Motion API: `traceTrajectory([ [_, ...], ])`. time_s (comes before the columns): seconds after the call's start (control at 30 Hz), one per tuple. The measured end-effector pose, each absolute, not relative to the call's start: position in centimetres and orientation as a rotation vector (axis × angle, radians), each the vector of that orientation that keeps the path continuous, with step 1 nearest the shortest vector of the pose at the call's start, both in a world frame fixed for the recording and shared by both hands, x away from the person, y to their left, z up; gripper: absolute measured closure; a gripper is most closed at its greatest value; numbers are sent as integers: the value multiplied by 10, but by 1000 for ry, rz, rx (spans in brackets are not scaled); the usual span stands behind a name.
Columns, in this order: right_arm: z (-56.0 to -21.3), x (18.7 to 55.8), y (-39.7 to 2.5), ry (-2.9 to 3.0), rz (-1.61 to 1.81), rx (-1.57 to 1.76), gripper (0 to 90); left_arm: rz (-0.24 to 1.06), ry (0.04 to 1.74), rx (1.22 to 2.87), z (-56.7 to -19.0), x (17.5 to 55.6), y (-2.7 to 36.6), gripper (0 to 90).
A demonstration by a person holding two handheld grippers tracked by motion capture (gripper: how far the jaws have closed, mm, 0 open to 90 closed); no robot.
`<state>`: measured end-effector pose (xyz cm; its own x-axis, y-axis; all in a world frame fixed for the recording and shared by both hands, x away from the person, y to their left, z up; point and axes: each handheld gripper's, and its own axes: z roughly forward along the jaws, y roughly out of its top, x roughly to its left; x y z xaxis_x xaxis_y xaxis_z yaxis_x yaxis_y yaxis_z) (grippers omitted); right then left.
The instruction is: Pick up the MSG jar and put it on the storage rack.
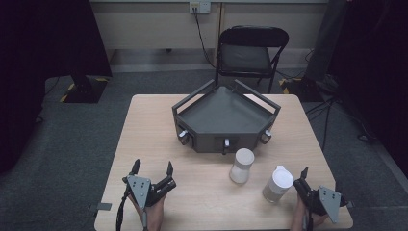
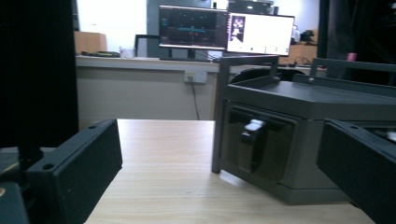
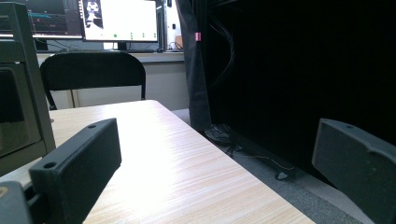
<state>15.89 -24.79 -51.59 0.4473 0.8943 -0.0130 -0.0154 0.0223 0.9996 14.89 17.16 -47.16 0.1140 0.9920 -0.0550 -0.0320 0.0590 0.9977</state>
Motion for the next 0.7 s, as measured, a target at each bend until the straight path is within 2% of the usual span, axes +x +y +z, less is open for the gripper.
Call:
traceTrajectory([
  [0.7, -516, 159, -248, 855, 858, 1366, 1, 953, 1012, 1318, -472, 162, 128, 2],
])
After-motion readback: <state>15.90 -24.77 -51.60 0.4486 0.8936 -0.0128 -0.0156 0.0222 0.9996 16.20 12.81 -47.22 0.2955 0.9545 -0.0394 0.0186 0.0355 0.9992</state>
